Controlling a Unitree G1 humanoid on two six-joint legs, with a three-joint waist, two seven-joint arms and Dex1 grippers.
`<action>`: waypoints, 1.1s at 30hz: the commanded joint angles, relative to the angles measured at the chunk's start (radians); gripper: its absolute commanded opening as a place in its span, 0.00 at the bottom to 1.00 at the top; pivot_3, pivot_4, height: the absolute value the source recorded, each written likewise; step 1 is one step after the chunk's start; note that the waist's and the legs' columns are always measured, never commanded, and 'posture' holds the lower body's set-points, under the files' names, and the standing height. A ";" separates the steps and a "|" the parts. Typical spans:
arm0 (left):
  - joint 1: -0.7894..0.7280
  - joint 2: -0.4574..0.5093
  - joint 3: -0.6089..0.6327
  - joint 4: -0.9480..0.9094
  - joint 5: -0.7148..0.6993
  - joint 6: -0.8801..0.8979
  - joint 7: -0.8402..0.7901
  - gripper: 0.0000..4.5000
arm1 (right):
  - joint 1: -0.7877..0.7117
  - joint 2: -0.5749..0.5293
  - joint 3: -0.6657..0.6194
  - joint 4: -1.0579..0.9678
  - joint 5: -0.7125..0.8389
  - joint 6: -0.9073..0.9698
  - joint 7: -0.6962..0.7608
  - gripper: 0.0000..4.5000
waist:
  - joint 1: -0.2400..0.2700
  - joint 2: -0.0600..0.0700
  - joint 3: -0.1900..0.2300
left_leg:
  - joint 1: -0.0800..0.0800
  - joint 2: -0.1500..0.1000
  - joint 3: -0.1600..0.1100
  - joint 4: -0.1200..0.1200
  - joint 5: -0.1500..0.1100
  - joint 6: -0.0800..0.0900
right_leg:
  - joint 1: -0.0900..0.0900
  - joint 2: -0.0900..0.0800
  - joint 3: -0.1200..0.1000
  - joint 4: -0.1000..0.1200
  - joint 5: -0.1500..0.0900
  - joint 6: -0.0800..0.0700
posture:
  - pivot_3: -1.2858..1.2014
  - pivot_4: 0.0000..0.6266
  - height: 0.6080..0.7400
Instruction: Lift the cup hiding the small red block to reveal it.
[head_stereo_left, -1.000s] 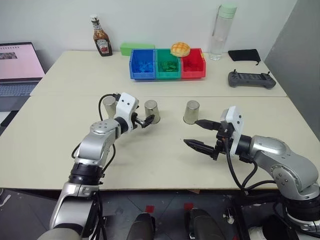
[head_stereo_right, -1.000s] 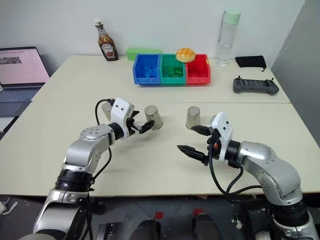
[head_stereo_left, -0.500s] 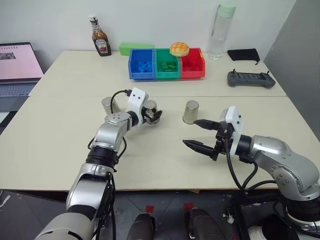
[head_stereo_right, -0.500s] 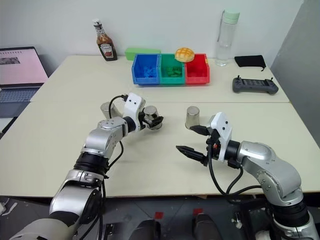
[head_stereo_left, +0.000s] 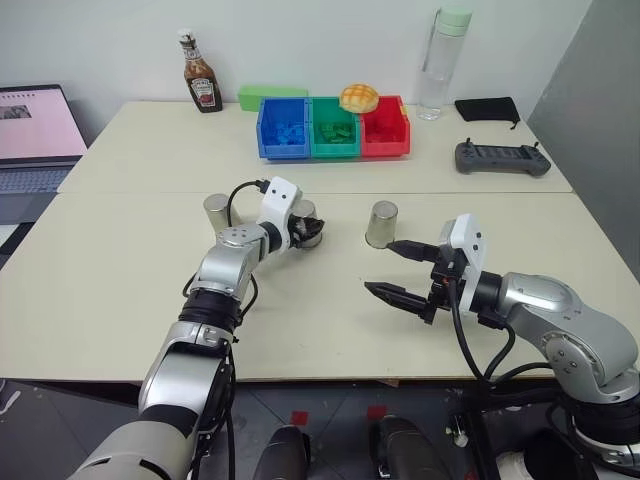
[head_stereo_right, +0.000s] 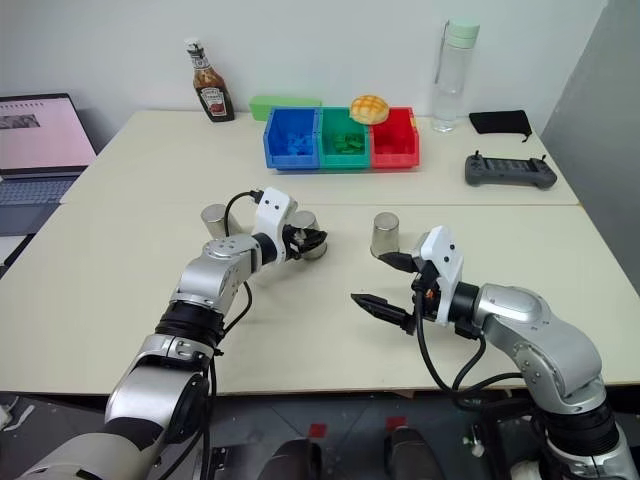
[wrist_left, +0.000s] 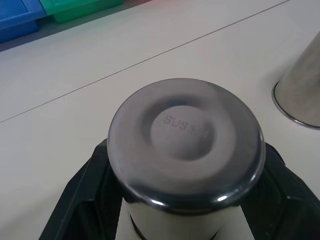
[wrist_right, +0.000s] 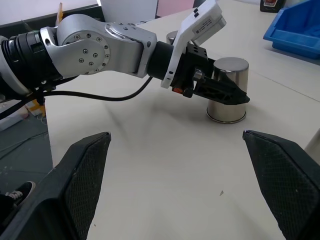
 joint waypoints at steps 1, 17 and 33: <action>0.006 0.008 0.051 -0.069 -0.026 -0.036 -0.011 0.60 | -0.003 -0.007 -0.007 -0.042 0.005 -0.018 -0.001 1.00 | -0.001 0.000 0.000 | 0.000 0.000 0.000 0.000 0.000 0.000 | 0.000 0.000 0.000 0.000 0.000 0.000 | 0.52 0.24 1.00; 0.199 0.148 0.178 -0.553 -0.094 0.070 -0.016 0.60 | 0.001 -0.006 -0.007 -0.050 0.008 -0.015 -0.004 1.00 | -0.004 0.000 0.000 | 0.000 0.000 0.000 0.000 0.000 0.000 | 0.000 0.000 0.001 0.000 0.000 0.000 | 0.52 0.24 1.00; 0.431 0.180 0.272 -0.649 -0.133 0.170 0.052 0.60 | -0.041 0.008 0.013 -0.012 0.014 -0.018 0.019 1.00 | 0.002 0.000 0.000 | 0.001 0.001 -0.001 0.000 0.000 0.000 | 0.000 0.000 0.001 0.000 0.001 0.001 | 0.52 0.24 1.00</action>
